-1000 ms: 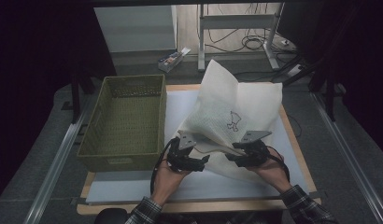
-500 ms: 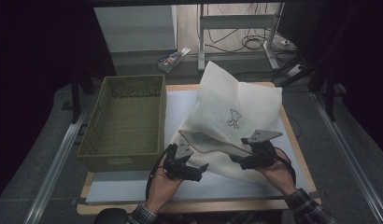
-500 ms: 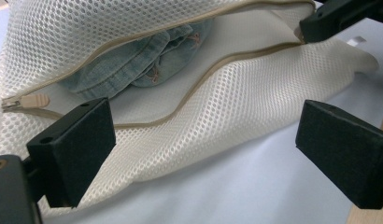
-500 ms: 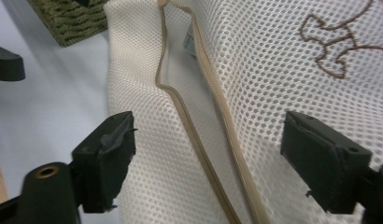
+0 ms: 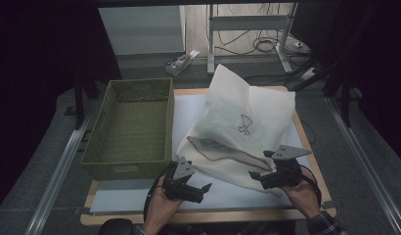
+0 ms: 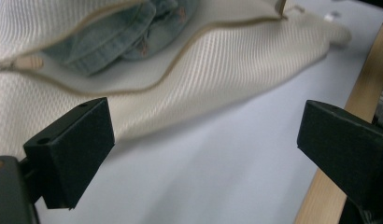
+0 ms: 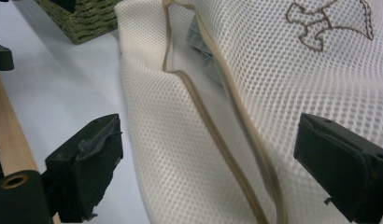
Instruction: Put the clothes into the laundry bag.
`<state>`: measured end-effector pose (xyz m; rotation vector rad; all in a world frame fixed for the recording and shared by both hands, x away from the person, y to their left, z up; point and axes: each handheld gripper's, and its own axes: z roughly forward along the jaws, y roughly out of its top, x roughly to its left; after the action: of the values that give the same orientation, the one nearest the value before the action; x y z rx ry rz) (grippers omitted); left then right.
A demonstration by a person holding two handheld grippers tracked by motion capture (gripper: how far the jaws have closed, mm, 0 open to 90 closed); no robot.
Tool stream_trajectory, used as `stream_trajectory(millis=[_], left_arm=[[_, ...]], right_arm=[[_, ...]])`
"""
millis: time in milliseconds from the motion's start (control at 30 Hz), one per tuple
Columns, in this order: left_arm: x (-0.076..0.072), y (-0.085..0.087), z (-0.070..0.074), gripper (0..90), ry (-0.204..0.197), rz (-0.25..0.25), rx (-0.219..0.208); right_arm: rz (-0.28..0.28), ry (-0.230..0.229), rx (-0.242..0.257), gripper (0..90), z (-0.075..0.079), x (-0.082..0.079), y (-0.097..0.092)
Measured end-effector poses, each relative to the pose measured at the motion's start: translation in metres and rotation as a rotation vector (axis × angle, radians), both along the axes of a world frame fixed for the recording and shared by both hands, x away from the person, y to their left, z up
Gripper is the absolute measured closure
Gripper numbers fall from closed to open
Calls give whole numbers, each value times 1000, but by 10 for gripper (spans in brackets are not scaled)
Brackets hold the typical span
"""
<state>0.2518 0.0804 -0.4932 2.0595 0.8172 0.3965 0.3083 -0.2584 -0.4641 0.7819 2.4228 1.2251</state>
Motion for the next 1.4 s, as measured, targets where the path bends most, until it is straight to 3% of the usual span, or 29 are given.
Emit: stream_trajectory(millis=[300,800,1067,1400], left_arm=[[-18,26,-8,34,-10,39,5],[-31,56,-25,36,23,94,11],[-31,62,-29,35,50,103,5],[-28,59,-36,32,113,100,59]], right_arm=[[-25,18,6,50,-10,-14,-15],[-55,77,-3,30,-26,-25,-40],[-71,115,-3,30,-30,-26,-51],[-79,168,-31,30,-38,-23,-53]])
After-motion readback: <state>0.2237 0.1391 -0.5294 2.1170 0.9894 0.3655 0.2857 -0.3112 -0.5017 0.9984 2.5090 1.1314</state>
